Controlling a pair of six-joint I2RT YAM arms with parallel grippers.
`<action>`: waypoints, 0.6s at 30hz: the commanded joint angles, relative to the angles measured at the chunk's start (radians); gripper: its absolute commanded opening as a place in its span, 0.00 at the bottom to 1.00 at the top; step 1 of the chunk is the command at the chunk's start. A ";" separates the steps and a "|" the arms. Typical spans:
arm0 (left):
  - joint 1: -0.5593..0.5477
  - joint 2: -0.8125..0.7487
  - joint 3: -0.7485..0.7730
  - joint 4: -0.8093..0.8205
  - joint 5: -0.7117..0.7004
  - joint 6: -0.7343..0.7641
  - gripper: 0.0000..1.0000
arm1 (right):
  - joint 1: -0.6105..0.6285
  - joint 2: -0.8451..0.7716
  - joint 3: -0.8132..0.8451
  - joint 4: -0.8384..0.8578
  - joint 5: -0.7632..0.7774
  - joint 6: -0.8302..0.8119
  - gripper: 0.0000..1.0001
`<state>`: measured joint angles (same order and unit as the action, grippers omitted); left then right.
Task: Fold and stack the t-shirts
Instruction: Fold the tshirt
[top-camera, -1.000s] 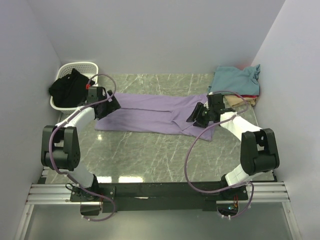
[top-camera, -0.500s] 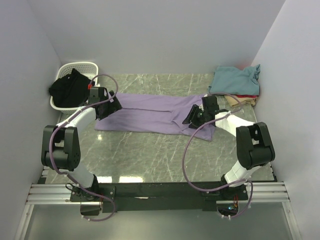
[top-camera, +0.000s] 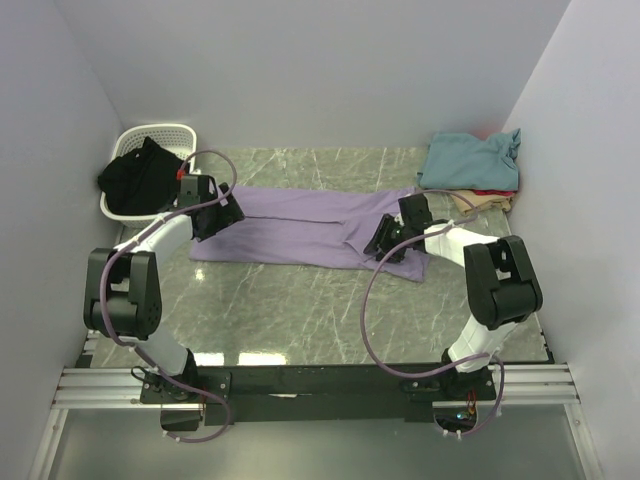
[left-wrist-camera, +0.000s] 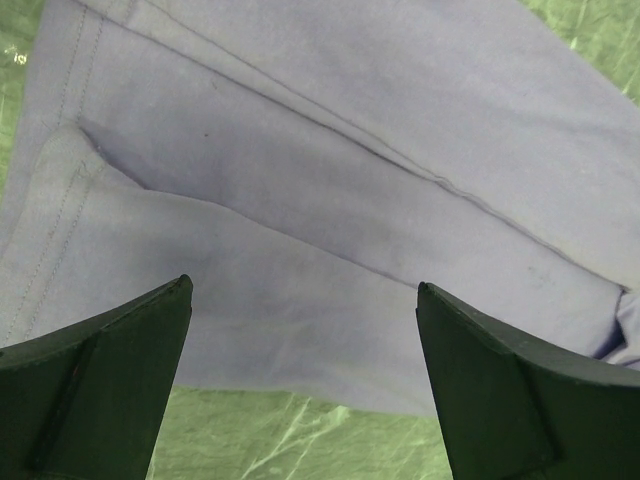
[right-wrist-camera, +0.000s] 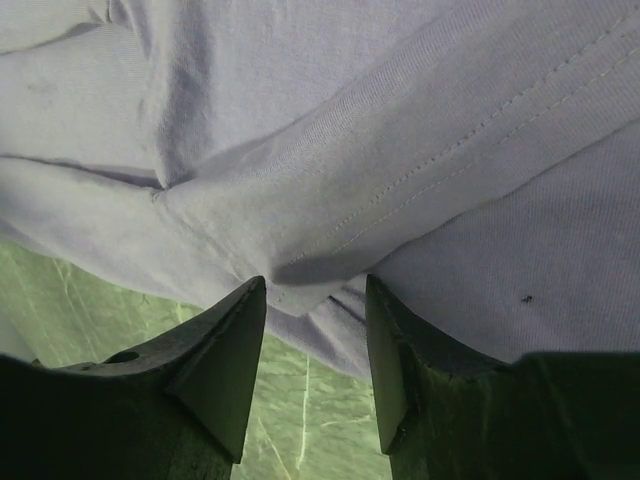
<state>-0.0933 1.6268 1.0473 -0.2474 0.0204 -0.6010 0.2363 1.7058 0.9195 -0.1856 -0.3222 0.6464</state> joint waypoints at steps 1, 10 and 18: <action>-0.005 0.011 0.019 0.008 -0.014 0.024 0.99 | 0.009 0.028 0.028 0.035 0.018 -0.004 0.50; -0.005 0.030 0.030 0.003 -0.013 0.027 0.99 | 0.014 0.040 0.071 0.021 0.032 -0.031 0.10; -0.005 0.039 0.037 0.003 -0.013 0.029 1.00 | 0.012 0.008 0.151 -0.001 0.043 -0.056 0.00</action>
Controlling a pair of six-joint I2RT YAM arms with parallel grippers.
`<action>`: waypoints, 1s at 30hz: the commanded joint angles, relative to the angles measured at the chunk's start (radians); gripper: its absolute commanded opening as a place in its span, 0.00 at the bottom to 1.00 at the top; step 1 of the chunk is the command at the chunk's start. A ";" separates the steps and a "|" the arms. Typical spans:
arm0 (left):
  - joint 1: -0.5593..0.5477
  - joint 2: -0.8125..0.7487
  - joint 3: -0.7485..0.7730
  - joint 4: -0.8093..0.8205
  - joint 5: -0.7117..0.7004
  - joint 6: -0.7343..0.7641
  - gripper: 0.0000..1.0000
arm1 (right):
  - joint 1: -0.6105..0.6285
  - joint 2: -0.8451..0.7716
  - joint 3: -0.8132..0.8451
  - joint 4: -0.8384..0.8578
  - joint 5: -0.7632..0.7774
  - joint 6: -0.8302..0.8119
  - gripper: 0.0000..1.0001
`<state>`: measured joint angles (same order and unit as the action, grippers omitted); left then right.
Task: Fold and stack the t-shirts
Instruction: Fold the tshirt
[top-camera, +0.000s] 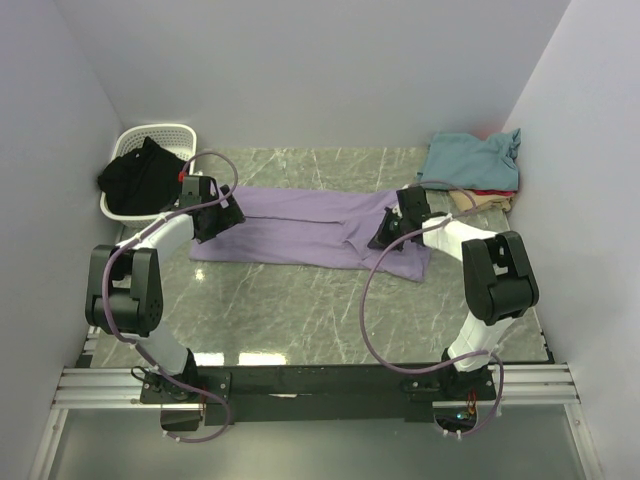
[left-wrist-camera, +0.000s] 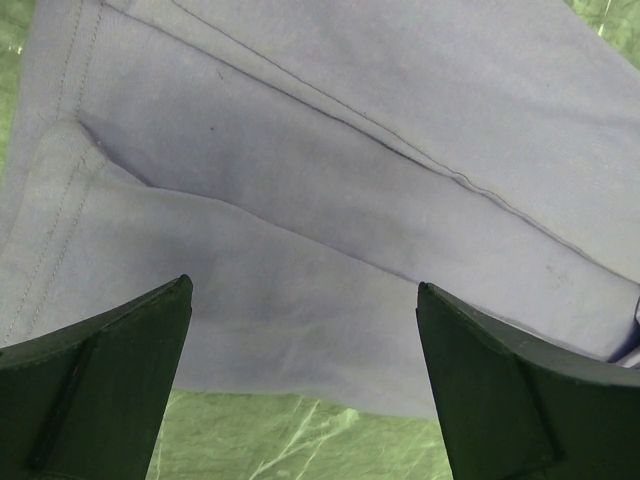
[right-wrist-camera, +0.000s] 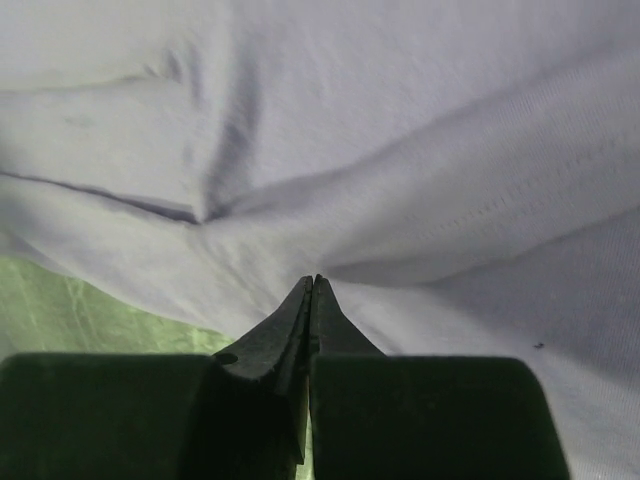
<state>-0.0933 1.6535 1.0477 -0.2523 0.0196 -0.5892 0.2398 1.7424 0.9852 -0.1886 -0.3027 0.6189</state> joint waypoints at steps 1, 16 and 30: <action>-0.005 0.012 0.037 0.010 -0.009 0.017 0.99 | 0.009 -0.012 0.120 -0.017 0.027 -0.031 0.00; -0.010 0.025 0.035 0.013 0.000 0.019 0.99 | 0.012 -0.106 -0.009 -0.022 0.068 -0.022 0.55; -0.014 0.026 0.034 0.007 -0.007 0.023 1.00 | 0.013 -0.066 -0.043 0.018 0.068 -0.012 0.54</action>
<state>-0.1005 1.6817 1.0496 -0.2523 0.0204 -0.5865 0.2447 1.6825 0.9512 -0.2161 -0.2512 0.5987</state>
